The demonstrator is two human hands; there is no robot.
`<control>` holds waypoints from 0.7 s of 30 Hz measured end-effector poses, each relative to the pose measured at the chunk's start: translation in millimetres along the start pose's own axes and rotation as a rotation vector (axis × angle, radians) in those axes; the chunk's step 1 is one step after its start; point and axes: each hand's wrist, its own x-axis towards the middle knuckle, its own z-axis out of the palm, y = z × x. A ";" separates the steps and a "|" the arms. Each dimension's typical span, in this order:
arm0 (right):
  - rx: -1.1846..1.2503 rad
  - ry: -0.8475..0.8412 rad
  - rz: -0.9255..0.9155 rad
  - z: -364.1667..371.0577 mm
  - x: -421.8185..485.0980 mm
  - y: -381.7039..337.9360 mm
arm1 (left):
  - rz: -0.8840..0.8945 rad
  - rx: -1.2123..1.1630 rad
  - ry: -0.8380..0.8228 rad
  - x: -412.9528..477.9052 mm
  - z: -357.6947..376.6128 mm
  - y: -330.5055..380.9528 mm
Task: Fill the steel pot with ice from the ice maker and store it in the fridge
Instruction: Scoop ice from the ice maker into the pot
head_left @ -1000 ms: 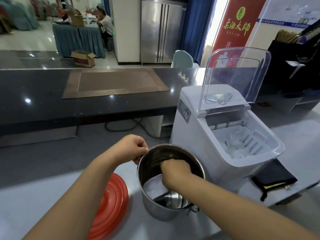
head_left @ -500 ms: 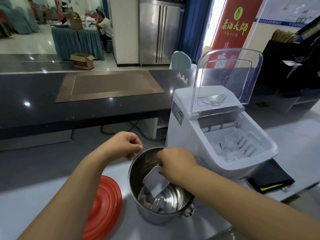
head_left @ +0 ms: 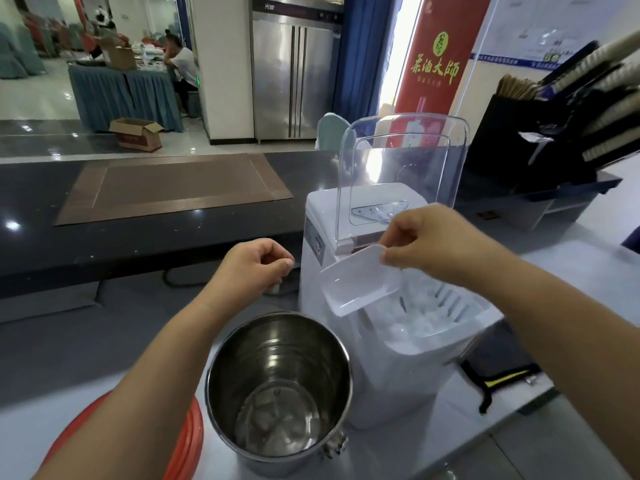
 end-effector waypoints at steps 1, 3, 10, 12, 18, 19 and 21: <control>-0.006 0.035 0.011 -7.7 2.5 9.3 | 0.013 -0.011 0.009 1.8 5.3 3.7; -0.051 0.111 0.044 -18.5 7.5 28.5 | 0.044 -0.034 0.035 5.4 15.0 11.3; -0.468 0.177 0.072 -7.4 18.2 81.6 | 0.139 -0.144 0.054 15.4 45.9 33.3; -0.549 0.196 0.015 1.8 21.0 92.0 | 0.150 -0.143 0.059 18.5 52.3 36.3; -0.622 0.222 -0.124 18.6 31.6 113.4 | 0.140 -0.115 0.088 23.8 61.2 35.1; -0.604 0.222 -0.139 19.4 33.5 115.3 | 0.137 -0.117 0.091 24.3 62.0 34.7; -0.573 0.228 -0.162 21.2 37.3 119.6 | 0.125 -0.132 0.097 25.0 63.7 34.4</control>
